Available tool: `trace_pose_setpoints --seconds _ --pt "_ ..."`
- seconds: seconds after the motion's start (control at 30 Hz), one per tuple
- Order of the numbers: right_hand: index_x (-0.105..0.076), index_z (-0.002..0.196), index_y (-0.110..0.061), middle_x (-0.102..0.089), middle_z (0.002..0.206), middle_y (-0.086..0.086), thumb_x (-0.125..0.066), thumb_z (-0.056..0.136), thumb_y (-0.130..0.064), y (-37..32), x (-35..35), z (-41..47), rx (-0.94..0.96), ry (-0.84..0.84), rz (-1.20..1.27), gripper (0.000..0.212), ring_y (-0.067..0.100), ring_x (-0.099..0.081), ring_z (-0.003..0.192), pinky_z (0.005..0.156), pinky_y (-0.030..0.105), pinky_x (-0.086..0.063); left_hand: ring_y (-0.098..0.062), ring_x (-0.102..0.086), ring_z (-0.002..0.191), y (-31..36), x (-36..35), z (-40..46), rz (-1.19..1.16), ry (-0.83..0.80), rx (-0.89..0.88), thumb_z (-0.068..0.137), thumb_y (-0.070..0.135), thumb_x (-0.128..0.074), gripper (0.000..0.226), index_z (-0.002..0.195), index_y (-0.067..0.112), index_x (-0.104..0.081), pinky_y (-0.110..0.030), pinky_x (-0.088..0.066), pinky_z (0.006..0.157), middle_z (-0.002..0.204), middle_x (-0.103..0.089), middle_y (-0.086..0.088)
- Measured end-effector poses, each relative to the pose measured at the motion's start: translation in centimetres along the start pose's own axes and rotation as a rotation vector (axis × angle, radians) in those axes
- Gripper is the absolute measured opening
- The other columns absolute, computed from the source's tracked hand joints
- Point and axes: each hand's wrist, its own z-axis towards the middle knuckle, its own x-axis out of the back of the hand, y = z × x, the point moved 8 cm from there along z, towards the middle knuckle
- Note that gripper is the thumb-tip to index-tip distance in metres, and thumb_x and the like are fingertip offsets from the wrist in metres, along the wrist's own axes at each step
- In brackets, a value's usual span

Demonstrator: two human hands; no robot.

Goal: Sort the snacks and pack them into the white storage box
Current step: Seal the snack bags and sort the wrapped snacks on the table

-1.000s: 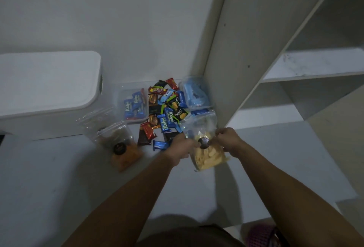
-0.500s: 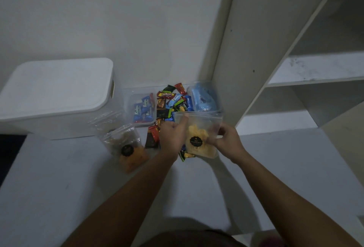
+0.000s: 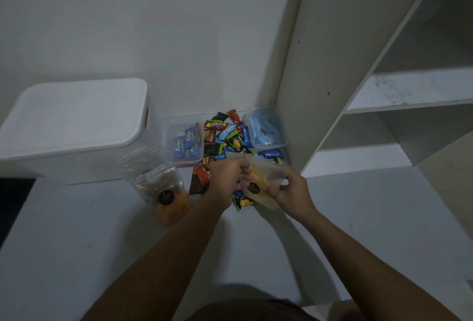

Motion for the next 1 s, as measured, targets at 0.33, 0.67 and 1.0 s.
trace_pose_setpoints --seconds 0.33,0.67,1.0 --pt "-0.073 0.089 -0.016 -0.071 0.086 -0.001 -0.075 0.081 -0.029 -3.5 2.2 1.7 -0.188 -0.217 0.164 0.016 0.010 -0.065 0.082 0.076 0.029 -0.052 -0.017 -0.063 0.061 0.5 -0.3 -0.3 0.108 -0.040 -0.092 0.087 0.006 -0.062 0.008 0.084 0.001 -0.068 -0.029 -0.056 0.065 0.072 -0.067 -0.011" --pt "-0.066 0.078 -0.015 -0.064 0.067 0.000 -0.059 0.092 -0.022 -5.8 4.6 3.1 0.005 0.053 -0.397 0.017 0.022 -0.060 0.064 0.065 0.035 -0.050 -0.016 -0.056 0.052 0.7 -1.4 -1.9 0.255 -0.110 -0.139 0.079 -0.004 -0.057 0.022 0.061 0.007 -0.058 -0.021 -0.046 0.044 0.061 -0.057 -0.011" --pt "-0.070 0.084 -0.014 -0.063 0.072 -0.004 -0.063 0.091 -0.015 -9.6 6.1 3.3 0.181 -0.016 -0.361 0.010 0.008 -0.056 0.064 0.062 0.026 -0.043 -0.013 -0.055 0.102 6.1 -0.1 -3.7 0.435 0.115 -0.702 0.081 0.010 -0.071 0.043 0.120 0.017 -0.054 -0.027 -0.051 0.085 0.118 -0.055 0.003"
